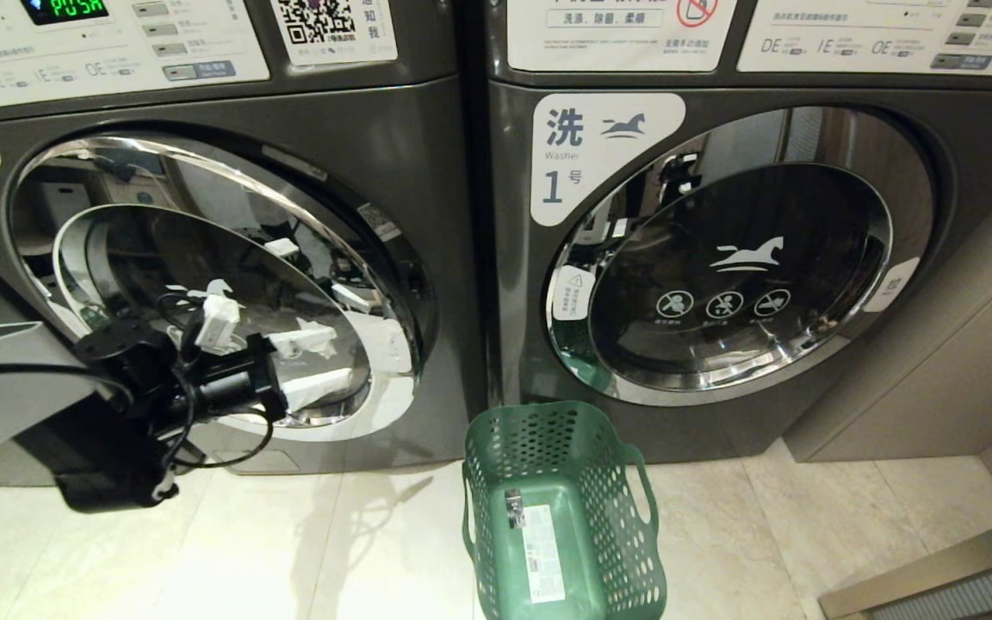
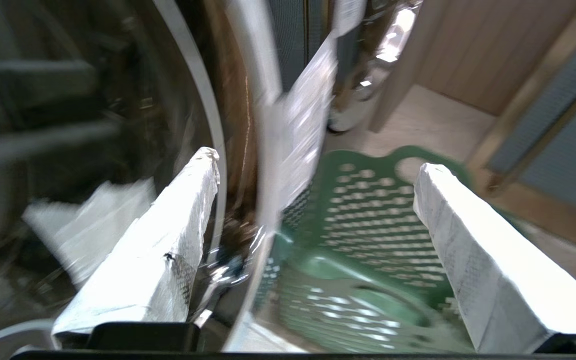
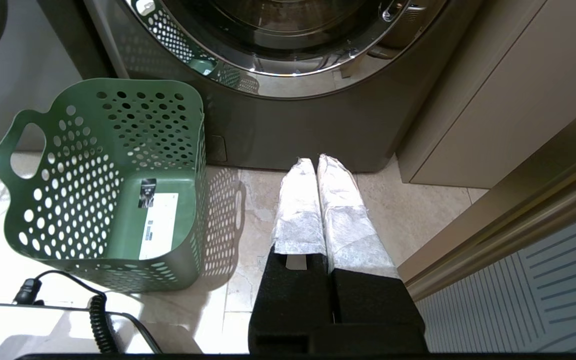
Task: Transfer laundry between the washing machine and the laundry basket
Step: Open the lid of the washing machine
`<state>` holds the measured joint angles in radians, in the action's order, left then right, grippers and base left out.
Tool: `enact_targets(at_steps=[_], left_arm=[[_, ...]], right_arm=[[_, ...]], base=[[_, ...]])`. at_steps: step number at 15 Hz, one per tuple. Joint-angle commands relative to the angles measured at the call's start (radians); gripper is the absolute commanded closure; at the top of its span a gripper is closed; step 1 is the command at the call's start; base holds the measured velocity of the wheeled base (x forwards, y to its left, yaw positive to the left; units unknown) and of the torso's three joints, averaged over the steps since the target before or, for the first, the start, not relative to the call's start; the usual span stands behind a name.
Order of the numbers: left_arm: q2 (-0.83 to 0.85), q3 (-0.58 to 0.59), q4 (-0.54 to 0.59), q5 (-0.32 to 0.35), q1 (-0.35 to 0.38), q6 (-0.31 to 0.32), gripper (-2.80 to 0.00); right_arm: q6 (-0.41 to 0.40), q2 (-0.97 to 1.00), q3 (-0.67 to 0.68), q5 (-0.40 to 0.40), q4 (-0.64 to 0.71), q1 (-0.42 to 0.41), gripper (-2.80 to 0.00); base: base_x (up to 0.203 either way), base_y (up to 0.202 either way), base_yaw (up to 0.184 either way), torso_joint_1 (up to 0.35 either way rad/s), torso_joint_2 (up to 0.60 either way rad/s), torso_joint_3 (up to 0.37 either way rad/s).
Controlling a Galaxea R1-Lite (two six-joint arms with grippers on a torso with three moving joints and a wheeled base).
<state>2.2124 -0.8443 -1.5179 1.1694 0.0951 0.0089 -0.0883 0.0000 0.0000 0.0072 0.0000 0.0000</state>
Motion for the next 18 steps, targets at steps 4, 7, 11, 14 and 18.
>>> enact_targets(at_steps=[4,7,11,14,18], left_arm=[[-0.545,0.335,0.044,-0.001,0.088,-0.017,-2.8],[-0.705,0.342,0.093,-0.003,0.355,-0.071,-2.8],[-0.968,0.333,0.106,-0.012,0.845,-0.329,-2.8],[-1.208,0.282,0.1,-0.056,1.007,-0.605,-2.8],[-1.295,0.2,0.103,-0.081,0.933,-0.731,0.0]], right_arm=[[-0.001,0.002,0.0,0.0,0.0,0.0,0.0],[-0.001,0.002,0.0,0.0,0.0,0.0,0.0],[-0.001,0.002,0.0,0.0,0.0,0.0,0.0],[-0.001,0.002,0.0,0.0,0.0,0.0,0.0],[-0.001,0.002,0.0,0.0,0.0,0.0,0.0]], base=[[0.0,0.0,0.0,0.0,0.0,0.0],[0.0,0.0,0.0,0.0,0.0,0.0],[0.0,0.0,0.0,0.0,0.0,0.0],[0.0,0.0,0.0,0.0,0.0,0.0],[0.0,0.0,0.0,0.0,0.0,0.0]])
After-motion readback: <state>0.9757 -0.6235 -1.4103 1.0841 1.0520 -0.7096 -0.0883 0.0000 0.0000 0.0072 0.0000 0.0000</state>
